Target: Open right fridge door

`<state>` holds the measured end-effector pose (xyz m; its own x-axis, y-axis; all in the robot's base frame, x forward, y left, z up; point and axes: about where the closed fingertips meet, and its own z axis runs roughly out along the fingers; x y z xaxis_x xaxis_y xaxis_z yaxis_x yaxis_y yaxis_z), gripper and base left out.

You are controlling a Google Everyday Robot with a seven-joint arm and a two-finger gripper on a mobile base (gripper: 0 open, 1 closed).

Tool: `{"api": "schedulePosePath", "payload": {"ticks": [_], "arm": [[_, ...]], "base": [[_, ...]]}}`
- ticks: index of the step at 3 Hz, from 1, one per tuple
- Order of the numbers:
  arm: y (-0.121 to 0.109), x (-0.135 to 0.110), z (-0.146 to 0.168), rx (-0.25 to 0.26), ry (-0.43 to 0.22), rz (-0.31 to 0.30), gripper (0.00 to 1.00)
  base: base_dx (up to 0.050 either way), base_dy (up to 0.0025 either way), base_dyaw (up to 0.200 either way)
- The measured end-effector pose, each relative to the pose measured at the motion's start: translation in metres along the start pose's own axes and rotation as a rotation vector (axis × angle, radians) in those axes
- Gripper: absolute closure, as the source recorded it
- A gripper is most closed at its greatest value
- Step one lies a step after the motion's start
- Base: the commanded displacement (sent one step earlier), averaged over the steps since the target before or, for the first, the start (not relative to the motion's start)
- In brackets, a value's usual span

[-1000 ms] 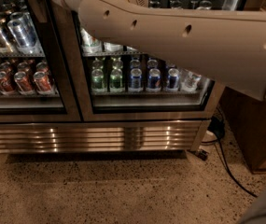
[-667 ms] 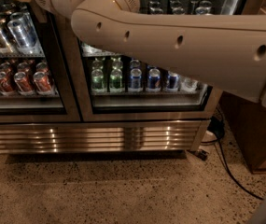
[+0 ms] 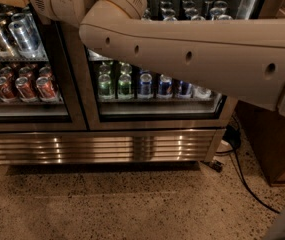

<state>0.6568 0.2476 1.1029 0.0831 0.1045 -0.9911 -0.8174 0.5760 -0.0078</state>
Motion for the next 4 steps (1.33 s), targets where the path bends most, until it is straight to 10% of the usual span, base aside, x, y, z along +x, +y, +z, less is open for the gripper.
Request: {"api": "schedulePosePath", "payload": {"ticks": [4], "arm": [[-0.003,0.039,-0.018,-0.084,0.100,0.025,0.00]], "base": [[0.000,0.00000,0.000]]}}
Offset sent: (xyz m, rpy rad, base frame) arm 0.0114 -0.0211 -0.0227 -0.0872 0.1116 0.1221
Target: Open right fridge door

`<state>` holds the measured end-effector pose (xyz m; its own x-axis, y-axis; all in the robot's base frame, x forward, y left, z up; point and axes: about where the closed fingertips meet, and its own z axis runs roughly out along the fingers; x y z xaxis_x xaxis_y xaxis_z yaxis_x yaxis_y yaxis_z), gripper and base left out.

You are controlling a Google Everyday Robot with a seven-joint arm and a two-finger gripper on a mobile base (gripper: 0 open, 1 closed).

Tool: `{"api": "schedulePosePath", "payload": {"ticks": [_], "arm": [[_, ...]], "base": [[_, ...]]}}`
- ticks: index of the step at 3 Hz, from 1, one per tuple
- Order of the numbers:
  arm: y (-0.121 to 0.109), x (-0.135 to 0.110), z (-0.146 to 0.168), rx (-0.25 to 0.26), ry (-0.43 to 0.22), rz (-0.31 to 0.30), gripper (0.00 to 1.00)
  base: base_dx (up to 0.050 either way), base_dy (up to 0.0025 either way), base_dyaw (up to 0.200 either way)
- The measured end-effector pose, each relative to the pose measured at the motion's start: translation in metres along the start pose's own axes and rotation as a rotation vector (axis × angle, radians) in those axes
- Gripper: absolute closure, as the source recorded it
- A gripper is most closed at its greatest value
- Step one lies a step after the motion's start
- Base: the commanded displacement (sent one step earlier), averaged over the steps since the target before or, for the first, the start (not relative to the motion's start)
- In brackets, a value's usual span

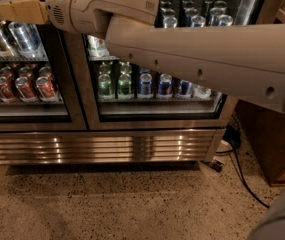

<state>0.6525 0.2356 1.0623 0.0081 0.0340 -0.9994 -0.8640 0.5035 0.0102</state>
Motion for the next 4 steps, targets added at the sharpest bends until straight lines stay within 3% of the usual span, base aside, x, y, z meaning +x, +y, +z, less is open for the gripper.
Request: {"api": "schedulePosePath", "payload": {"ticks": [1,2,3,4], "arm": [[-0.009,-0.001,-0.006,-0.024,0.031,-0.020,0.00],[-0.022,-0.007,-0.008,-0.047,0.064,-0.149,0.00],[-0.034,-0.025,-0.004,-0.084,0.098,-0.343,0.00],[-0.049,-0.026,-0.016,-0.071,0.132,-0.472,0.00]], "base": [[0.000,0.00000,0.000],[0.000,0.00000,0.000],[0.000,0.00000,0.000],[0.000,0.00000,0.000]]}}
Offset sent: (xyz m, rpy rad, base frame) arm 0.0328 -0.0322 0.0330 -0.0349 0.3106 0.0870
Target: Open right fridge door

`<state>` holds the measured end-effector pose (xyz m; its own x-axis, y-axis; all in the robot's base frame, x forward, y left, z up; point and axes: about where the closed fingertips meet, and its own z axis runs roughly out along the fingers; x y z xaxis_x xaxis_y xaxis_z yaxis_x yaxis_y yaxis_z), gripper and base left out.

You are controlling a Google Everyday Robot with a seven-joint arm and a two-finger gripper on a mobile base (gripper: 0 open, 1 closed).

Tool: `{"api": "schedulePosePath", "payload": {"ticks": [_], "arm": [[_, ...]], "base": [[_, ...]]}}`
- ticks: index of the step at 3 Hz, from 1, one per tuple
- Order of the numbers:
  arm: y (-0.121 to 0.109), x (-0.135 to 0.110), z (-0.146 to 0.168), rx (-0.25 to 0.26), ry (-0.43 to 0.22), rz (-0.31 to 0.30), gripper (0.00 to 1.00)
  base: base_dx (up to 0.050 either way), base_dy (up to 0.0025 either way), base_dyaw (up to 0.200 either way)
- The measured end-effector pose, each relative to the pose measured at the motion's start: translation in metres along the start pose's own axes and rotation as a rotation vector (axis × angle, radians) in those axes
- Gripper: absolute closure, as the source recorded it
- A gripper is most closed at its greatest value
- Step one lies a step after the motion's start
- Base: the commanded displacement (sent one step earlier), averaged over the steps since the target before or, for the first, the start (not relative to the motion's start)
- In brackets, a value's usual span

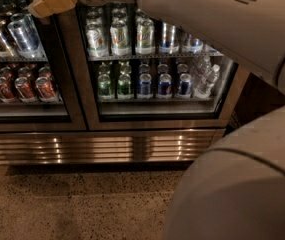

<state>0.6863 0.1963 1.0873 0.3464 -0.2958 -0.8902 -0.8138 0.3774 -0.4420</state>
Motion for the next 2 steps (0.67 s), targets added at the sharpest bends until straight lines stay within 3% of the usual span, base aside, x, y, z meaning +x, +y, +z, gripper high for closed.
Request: {"api": "schedulePosePath", "payload": {"ticks": [1,2], "arm": [[-0.0007,-0.0013,-0.0011,0.001,-0.003,-0.037,0.00],[-0.0034,0.0028,-0.0028,-0.002,0.004,-0.037,0.00]], "base": [[0.000,0.00000,0.000],[0.000,0.00000,0.000]]}}
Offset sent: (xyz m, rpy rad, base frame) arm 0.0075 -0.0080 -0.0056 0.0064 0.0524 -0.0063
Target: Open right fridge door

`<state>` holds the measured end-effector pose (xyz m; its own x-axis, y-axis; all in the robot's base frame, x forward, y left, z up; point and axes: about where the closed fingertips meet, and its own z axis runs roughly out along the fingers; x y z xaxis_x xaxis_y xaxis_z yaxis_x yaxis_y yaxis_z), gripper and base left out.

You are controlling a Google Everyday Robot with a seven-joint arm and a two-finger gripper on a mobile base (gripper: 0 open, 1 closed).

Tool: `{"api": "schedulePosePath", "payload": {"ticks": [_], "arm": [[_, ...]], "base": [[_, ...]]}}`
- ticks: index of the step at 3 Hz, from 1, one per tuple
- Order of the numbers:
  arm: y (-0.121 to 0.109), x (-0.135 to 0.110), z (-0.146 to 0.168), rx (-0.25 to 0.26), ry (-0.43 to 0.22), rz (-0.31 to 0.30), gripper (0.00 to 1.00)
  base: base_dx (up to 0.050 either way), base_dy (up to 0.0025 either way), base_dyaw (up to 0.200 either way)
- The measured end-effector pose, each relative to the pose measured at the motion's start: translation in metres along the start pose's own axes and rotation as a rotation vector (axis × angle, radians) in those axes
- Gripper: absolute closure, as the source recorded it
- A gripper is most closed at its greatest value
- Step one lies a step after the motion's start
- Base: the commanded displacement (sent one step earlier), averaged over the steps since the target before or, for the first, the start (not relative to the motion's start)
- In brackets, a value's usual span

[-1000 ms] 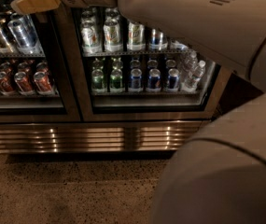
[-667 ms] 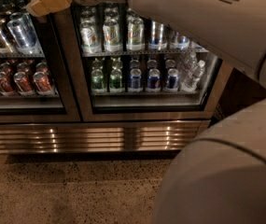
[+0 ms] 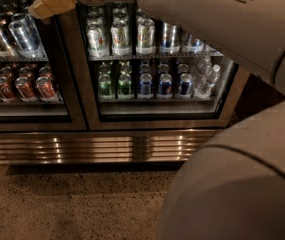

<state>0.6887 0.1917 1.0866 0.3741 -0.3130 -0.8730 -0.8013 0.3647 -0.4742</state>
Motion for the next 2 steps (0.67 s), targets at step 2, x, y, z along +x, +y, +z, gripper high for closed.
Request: {"api": "schedulePosePath", "payload": {"ticks": [2], "arm": [[-0.0117,0.0132,0.0023,-0.031,0.017,0.030,0.11]], "base": [[0.000,0.00000,0.000]]}}
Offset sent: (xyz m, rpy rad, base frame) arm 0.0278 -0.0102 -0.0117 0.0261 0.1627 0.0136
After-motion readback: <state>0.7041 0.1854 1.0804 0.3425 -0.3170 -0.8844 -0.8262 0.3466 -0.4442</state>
